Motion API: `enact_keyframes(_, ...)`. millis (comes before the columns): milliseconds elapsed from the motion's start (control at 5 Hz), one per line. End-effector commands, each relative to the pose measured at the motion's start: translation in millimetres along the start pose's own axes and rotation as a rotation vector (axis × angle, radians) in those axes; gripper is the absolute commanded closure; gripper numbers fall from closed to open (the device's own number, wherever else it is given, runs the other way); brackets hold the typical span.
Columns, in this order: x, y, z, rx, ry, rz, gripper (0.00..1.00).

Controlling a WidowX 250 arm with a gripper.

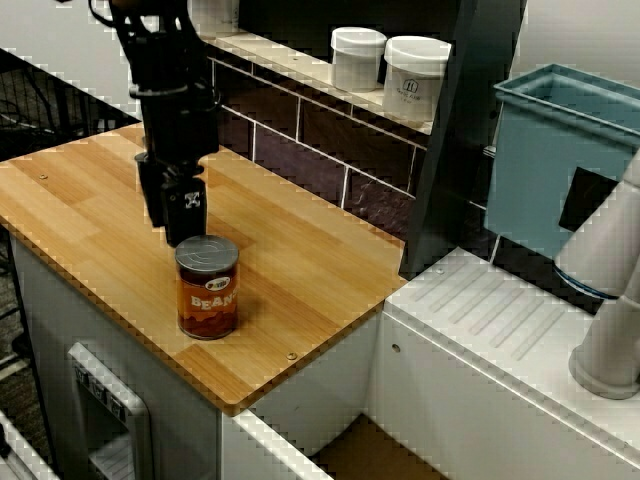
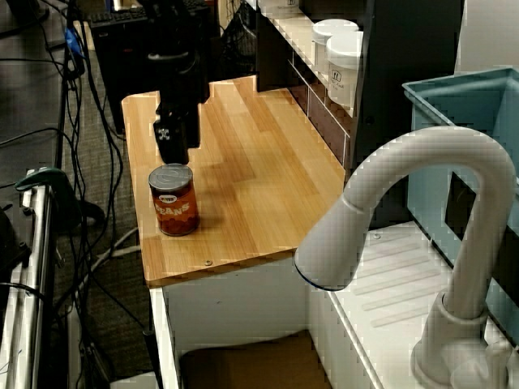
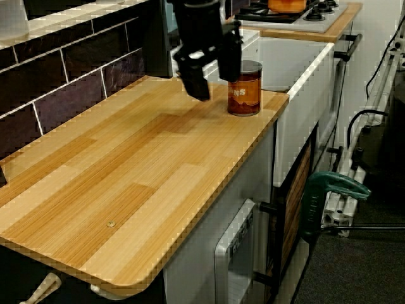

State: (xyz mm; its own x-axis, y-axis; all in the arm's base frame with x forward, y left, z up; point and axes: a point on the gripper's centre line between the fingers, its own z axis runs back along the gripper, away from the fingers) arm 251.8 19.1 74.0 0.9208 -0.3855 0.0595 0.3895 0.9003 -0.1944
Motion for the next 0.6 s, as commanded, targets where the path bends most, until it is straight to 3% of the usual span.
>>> enact_keyframes(0, -8.3, -20, 42.7, 0.035, -0.067, -0.214, 0.0)
enact_keyframes(400, -2.1, -60, 43.7, 0.072, -0.057, -0.447, 0.0)
